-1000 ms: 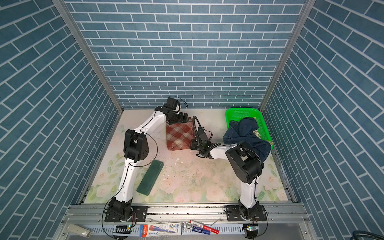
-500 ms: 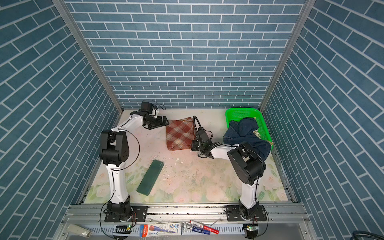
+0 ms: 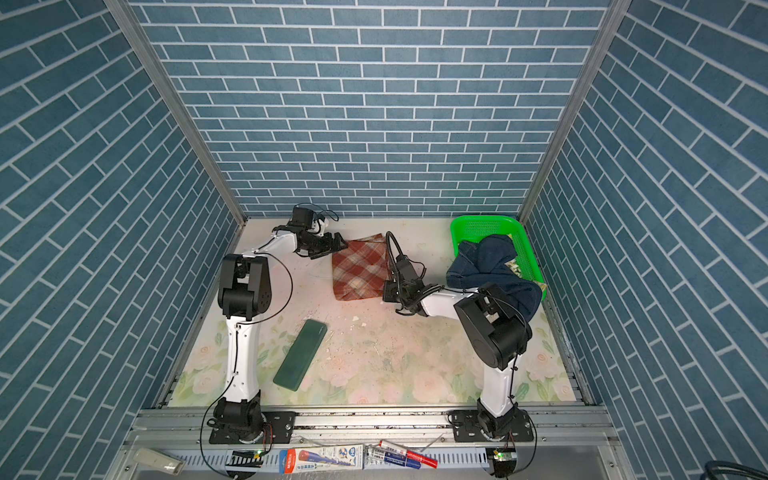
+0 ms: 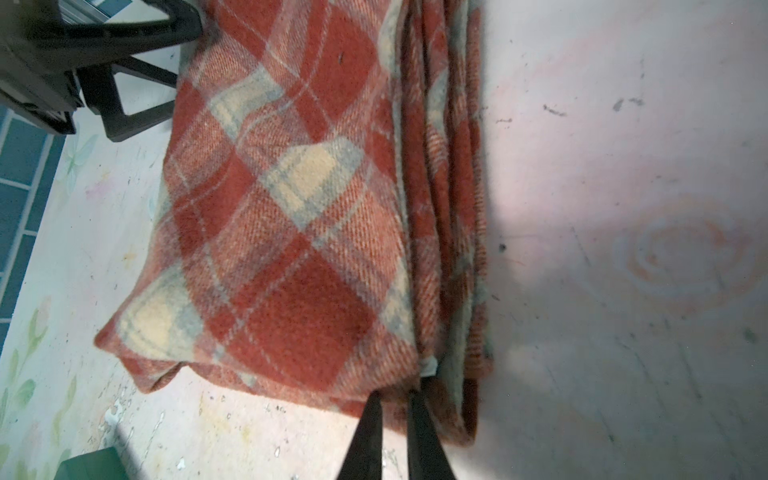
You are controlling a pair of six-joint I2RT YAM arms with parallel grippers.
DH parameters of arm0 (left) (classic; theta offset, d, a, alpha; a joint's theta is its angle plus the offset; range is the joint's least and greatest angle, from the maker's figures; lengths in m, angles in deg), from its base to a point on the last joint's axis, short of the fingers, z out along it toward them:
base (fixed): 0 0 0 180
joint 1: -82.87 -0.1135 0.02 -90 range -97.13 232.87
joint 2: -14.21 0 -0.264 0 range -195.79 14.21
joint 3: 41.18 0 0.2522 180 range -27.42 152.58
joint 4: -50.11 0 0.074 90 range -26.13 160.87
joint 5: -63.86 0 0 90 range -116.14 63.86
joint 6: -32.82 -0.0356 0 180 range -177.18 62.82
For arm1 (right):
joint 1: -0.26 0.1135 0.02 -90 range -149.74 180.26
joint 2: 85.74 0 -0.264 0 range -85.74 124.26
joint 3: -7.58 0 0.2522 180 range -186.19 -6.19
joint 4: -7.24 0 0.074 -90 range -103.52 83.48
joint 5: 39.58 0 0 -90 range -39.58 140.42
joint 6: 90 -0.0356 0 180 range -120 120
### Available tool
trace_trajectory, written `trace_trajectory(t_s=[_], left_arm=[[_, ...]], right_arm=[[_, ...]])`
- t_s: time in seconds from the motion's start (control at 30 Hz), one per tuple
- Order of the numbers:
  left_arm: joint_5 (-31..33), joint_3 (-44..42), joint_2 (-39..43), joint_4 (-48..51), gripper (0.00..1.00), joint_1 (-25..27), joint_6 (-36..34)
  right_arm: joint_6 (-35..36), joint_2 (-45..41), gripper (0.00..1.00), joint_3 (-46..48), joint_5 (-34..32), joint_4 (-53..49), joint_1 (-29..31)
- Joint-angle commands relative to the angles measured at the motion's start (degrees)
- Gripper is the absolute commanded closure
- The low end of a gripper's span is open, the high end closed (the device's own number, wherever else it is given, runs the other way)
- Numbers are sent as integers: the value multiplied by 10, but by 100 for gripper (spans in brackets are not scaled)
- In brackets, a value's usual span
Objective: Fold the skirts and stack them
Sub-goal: 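Carry the folded plaid skirt with the left gripper to the far table corner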
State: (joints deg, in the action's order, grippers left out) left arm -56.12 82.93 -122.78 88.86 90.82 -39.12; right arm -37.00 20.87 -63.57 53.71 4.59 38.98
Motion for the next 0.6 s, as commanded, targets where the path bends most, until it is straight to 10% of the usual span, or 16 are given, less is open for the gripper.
trace_trajectory(t_s=[0.0, 0.17, 0.33, 0.57], left_arm=[[-16, 20, -42, 48, 6, 18, 8], [-30, 45, -69, 55, 22, 27, 16], [-64, 35, -70, -14, 95, 27, 62], [-30, -15, -21, -145, 100, 19, 167]], right_arm=[[12, 1, 86, -24, -3, -9, -2], [4, 7, 86, -28, 5, -1, -2], [9, -5, 86, -23, 7, -2, -3], [15, -46, 84, -11, -5, -23, -3]])
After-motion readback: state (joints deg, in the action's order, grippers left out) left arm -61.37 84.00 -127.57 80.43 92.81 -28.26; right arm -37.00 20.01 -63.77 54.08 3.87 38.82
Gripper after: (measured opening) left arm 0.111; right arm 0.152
